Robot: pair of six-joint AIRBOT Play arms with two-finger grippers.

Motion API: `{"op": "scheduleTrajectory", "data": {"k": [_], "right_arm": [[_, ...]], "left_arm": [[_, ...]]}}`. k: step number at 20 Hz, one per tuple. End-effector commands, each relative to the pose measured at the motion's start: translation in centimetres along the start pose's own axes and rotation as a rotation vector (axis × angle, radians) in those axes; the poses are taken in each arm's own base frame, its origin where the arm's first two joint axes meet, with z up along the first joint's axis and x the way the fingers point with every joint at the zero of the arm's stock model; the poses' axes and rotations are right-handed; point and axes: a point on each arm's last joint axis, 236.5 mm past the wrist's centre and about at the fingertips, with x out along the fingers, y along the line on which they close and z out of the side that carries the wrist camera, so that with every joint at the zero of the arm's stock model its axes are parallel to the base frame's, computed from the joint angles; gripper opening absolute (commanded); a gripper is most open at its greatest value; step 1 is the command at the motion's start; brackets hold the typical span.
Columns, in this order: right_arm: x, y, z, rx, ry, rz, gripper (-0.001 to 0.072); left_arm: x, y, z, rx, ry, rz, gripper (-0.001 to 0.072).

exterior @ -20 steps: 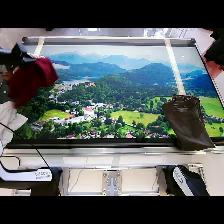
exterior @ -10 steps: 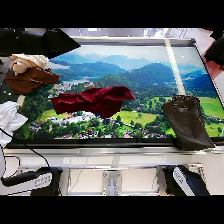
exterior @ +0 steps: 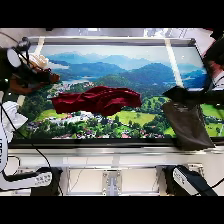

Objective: Fold the shirts.

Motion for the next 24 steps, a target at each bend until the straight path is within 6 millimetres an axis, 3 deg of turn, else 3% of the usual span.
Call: {"op": "scheduleTrajectory", "data": {"k": [1, 3, 5, 8, 11, 14, 19, 24], "right_arm": [[7.0, -0.4, -4.4, 0.045, 0.019, 0.002, 0.0481], [9.2, 1.4, -4.5, -0.010, 0.007, 0.011, 0.0481], [11.1, 2.6, -4.1, -0.053, -0.030, 0.007, 0.0481], [13.0, 3.9, -3.7, -0.056, -0.050, 0.013, 0.0481], [13.0, 4.5, -3.3, -0.062, -0.055, 0.023, 0.0481], [12.7, 5.0, -2.6, -0.066, -0.071, 0.031, 0.0481], [12.6, 5.4, -2.3, -0.050, -0.078, 0.046, 0.0481], [12.7, 5.9, -2.8, -0.033, -0.056, 0.066, 0.0480]], "left_arm": [[6.0, 3.7, -2.9, -0.234, 0.027, 0.078, 0.0695], [7.7, 4.7, -2.9, -0.443, -0.004, 0.025, 0.0682], [9.1, 4.5, -1.6, -0.546, -0.042, -0.088, 0.0681], [12.7, 3.5, -2.6, -0.481, 0.036, -0.199, 0.0681], [15.2, 2.2, -2.3, -0.322, 0.031, -0.268, 0.0678], [16.7, 2.2, -2.1, -0.323, 0.039, -0.269, 0.0676], [16.4, 1.0, 0.3, -0.253, -0.055, -0.337, 0.0628], [18.0, -1.0, -1.4, -0.279, 0.023, -0.412, 0.0600]]}}
